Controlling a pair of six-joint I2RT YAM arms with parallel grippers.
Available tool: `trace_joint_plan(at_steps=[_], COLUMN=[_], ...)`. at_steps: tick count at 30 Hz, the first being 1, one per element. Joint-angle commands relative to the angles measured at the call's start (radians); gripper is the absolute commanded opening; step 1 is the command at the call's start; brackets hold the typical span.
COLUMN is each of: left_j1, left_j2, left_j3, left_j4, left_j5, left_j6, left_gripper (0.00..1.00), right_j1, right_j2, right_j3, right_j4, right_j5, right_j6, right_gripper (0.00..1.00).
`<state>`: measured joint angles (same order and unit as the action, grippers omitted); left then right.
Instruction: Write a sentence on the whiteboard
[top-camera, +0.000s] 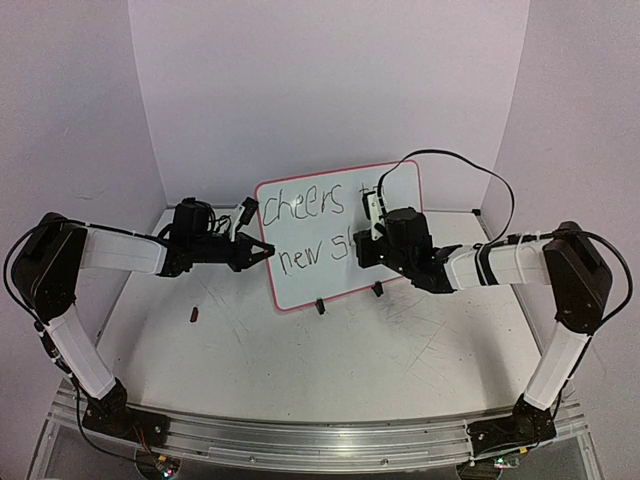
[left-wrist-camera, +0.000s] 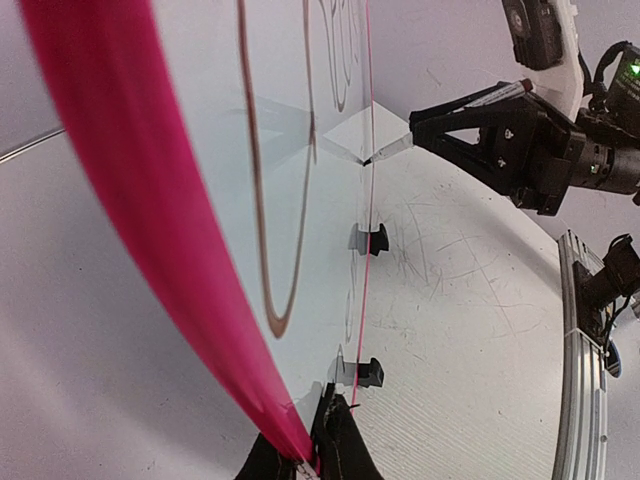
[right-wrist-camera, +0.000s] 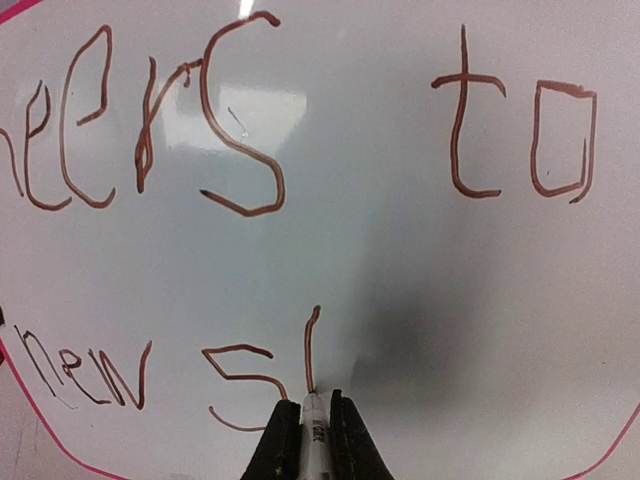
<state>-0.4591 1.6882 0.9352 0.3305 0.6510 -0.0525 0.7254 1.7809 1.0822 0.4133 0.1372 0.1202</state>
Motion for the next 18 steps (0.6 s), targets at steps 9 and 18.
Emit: trace_joint_plan(at_steps=[9,18], left_j1=[0.014,0.014], left_j2=[0.009,0.01], left_j3=[0.034,0.033], left_j4=[-0.005,-0.006], left_j5=[-0.136,-0.135], left_j6=[0.108,0.11], left_gripper=[0.0,0.0], right_j1=[0.0,-0.003], right_j2=[0.017,-0.033], right_j3=[-0.026,-0.016], right_j4=[0.01,0.002], right_j5=[0.036,0.1], right_j6=[0.017,-0.031], right_gripper=[0.0,0.0])
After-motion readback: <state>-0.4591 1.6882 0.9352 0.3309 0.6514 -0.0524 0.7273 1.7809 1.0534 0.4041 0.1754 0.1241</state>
